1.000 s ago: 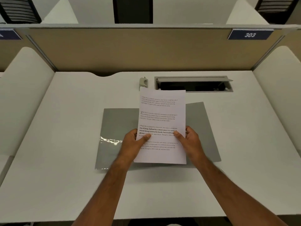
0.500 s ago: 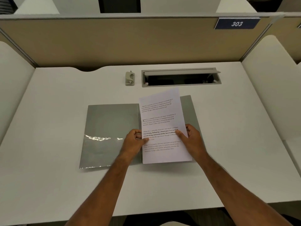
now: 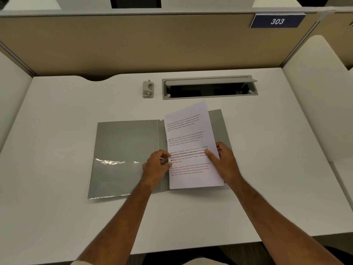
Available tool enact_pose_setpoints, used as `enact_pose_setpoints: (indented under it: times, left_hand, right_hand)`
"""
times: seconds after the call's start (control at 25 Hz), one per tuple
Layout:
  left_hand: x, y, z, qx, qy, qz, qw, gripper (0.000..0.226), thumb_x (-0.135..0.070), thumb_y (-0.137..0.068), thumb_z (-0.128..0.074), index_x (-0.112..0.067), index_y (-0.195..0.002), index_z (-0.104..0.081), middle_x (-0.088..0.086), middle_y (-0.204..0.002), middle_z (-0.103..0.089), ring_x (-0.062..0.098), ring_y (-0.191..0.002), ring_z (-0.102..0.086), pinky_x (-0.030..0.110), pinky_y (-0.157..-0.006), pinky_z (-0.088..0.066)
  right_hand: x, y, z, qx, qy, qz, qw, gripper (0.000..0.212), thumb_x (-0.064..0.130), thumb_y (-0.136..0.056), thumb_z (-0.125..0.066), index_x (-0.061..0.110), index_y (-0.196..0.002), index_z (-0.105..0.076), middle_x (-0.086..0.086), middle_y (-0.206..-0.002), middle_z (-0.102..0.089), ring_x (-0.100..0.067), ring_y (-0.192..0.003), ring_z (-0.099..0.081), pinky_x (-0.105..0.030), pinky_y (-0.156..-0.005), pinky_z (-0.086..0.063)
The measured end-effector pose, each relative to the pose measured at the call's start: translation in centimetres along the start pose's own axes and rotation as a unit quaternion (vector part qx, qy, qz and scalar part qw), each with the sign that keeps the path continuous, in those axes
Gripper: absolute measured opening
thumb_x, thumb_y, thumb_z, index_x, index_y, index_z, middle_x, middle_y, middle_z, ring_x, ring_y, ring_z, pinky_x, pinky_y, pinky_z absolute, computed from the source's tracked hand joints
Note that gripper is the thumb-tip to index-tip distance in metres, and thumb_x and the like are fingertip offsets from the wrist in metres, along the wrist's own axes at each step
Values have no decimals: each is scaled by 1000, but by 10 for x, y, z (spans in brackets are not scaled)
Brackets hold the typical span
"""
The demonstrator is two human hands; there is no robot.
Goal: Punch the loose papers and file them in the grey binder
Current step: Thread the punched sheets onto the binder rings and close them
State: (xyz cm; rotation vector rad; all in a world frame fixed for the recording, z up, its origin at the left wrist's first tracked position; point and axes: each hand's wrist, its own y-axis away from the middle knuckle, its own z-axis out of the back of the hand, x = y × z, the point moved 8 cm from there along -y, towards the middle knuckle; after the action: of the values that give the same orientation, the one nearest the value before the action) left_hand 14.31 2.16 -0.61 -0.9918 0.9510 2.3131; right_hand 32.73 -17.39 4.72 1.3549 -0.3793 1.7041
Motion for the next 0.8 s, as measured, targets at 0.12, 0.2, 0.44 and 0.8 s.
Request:
enact_pose_setpoints:
  times: [0.12,0.2,0.44,0.8]
  left_hand:
    - [3,-2,1,3,9,10,1000,23,-17,-89,-78,-29,-101,-63,-9,-109,-70,13,-96,-71,48,-98,-57]
    - [5,-4,0,10,13,9,1000,23,-20,-89,-78,-33,-100,-63,-13,-107,-71,13,-98,-71,49,-101,-55]
    - [-3,-11,-6,30,17,4,999,25,-24,-85,-82,-36,-100,-65,-18,-108,-71,10,-102,-71,51,-104,-53]
    - [-2,-14,-10,51,62,9,997,24,-13,-87,-81,-20,-105,-65,-5,-108,-71,15,-103,-70,44,-97,-60]
  right_hand:
    - [1,-2,-3,-2,5,3,1000,27,32,-95,-69,16,-115,-59,8,-107,-71,-6,-88,-72,-17,-67,-59]
    - [4,-3,-4,-4,9,6,1000,26,31,-96,-68,15,-114,-59,8,-106,-70,-8,-88,-72,-17,-67,-58]
    - [12,-7,3,-7,28,12,1000,22,33,-96,-67,19,-111,-57,15,-100,-67,-6,-82,-71,-13,-61,-55]
    - [13,-10,7,-3,39,10,999,24,35,-96,-68,20,-112,-57,11,-103,-68,-6,-84,-71,-13,-61,-56]
